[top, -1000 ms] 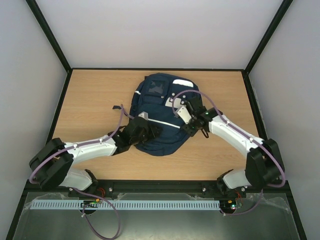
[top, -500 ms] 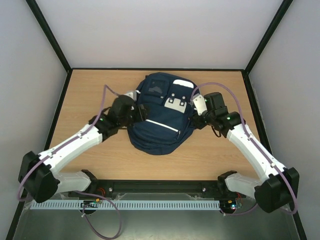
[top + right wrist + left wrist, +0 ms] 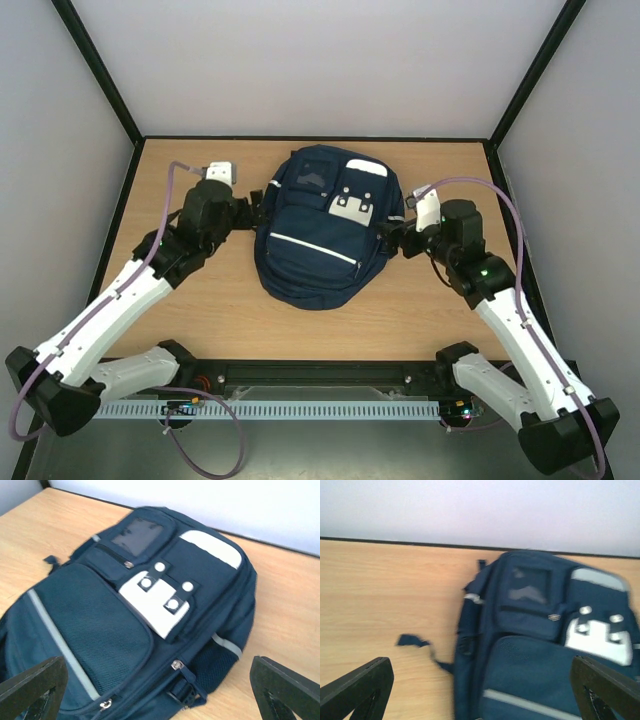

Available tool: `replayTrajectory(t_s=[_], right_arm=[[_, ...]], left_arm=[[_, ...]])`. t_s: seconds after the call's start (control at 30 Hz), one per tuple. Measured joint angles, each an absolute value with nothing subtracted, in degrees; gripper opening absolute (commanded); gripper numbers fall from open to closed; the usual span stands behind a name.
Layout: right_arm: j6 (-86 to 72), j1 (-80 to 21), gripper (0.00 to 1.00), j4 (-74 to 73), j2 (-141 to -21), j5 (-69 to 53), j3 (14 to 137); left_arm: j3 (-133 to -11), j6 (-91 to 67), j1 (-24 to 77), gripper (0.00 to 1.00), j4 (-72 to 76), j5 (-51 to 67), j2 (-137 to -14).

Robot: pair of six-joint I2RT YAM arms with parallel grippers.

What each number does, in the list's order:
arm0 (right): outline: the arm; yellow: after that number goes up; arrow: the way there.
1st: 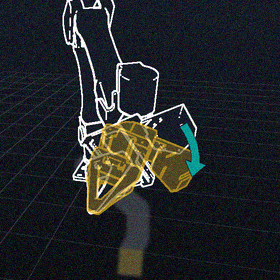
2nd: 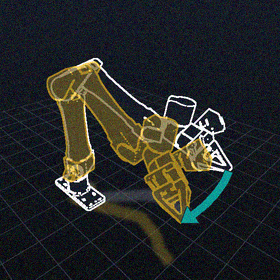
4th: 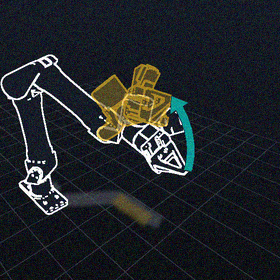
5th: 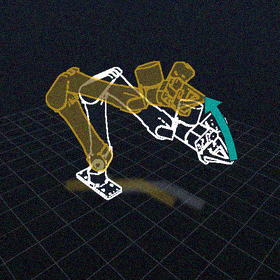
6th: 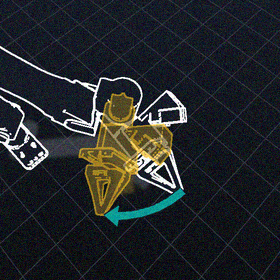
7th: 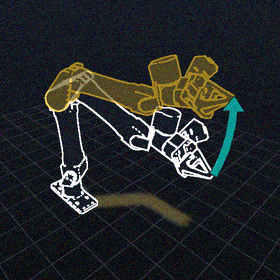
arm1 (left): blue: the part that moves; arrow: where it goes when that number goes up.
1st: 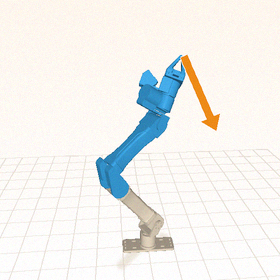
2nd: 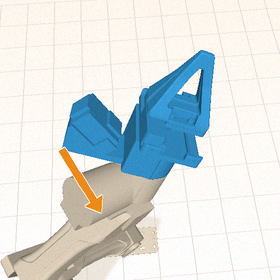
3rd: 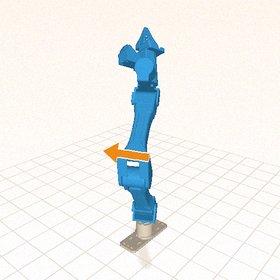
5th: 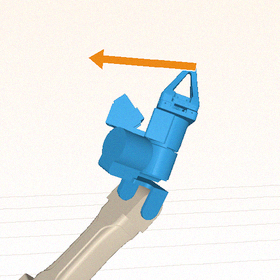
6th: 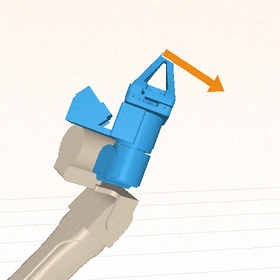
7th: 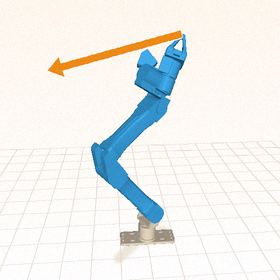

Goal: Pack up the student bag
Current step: Reset both arms

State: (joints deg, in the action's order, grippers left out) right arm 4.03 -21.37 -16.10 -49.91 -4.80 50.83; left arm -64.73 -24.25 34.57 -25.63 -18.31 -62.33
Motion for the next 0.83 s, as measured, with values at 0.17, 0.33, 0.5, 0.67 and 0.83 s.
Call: replayTrajectory(t_s=[0.17,0.33,0.5,0.67,0.83], right_arm=[[-2.52,-15.35,1.00,-12.51,-49.47,-4.71,45.45],[-8.05,-7.51,1.00,-9.15,-55.13,-7.40,45.89],[-9.54,-2.83,1.00,-4.91,-60.38,-6.57,45.84],[-12.08,-2.85,1.00,-1.56,-54.89,-7.38,42.59],[-16.08,-2.85,1.00,-0.01,-52.14,-3.16,41.50]], left_arm=[[-54.78,-20.71,34.41,0.99,-24.56,-25.89,-57.78],[-48.36,-20.10,33.19,0.99,-22.48,-27.20,-55.07],[-44.88,-20.05,29.82,0.99,-17.12,-31.40,-47.48],[-42.74,-19.66,28.86,0.99,-15.20,-33.95,-44.88],[-42.76,-19.73,28.01,0.99,-14.96,-33.74,-47.51]])
